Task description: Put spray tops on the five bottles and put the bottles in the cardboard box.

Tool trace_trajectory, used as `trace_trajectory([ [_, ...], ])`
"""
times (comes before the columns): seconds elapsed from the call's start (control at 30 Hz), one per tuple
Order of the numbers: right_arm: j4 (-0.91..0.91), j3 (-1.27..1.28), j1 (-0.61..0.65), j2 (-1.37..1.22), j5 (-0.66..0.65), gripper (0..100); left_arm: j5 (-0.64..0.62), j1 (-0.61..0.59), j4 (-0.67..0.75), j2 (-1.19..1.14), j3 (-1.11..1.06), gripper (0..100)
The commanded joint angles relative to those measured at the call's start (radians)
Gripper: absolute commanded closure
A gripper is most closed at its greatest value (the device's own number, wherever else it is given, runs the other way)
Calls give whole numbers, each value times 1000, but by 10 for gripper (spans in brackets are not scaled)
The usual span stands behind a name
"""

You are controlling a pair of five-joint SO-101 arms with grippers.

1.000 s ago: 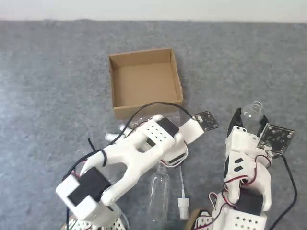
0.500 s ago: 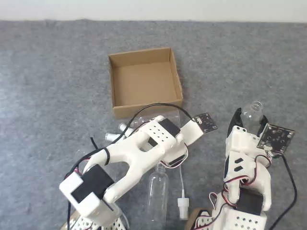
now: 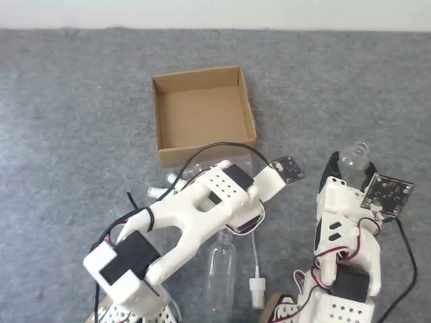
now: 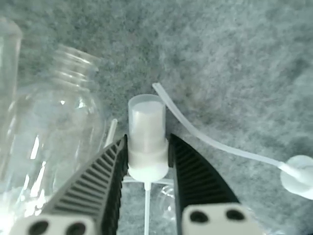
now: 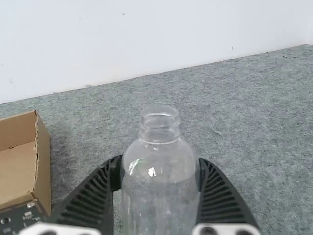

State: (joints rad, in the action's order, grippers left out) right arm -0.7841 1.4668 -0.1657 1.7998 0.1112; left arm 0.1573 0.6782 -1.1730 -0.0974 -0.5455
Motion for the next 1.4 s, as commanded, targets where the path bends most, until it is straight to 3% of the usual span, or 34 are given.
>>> trace_trajectory([
  [0.0, 25, -11, -5, 16, 12, 933, -14, 3, -21, 158, -4, 953],
  [0.4, 24, -11, -2, 16, 12, 934, -14, -5, -26, 569, -182, 953],
  [0.93, 31, 3, 116, 16, 2, 934, -61, -9, -20, 941, -312, 953],
  [1.23, 31, 9, 226, 16, -110, 934, -68, -187, -5, 1119, -325, 953],
  [1.37, 25, 11, 289, 16, -112, 934, -150, -219, 40, 1229, -360, 953],
])
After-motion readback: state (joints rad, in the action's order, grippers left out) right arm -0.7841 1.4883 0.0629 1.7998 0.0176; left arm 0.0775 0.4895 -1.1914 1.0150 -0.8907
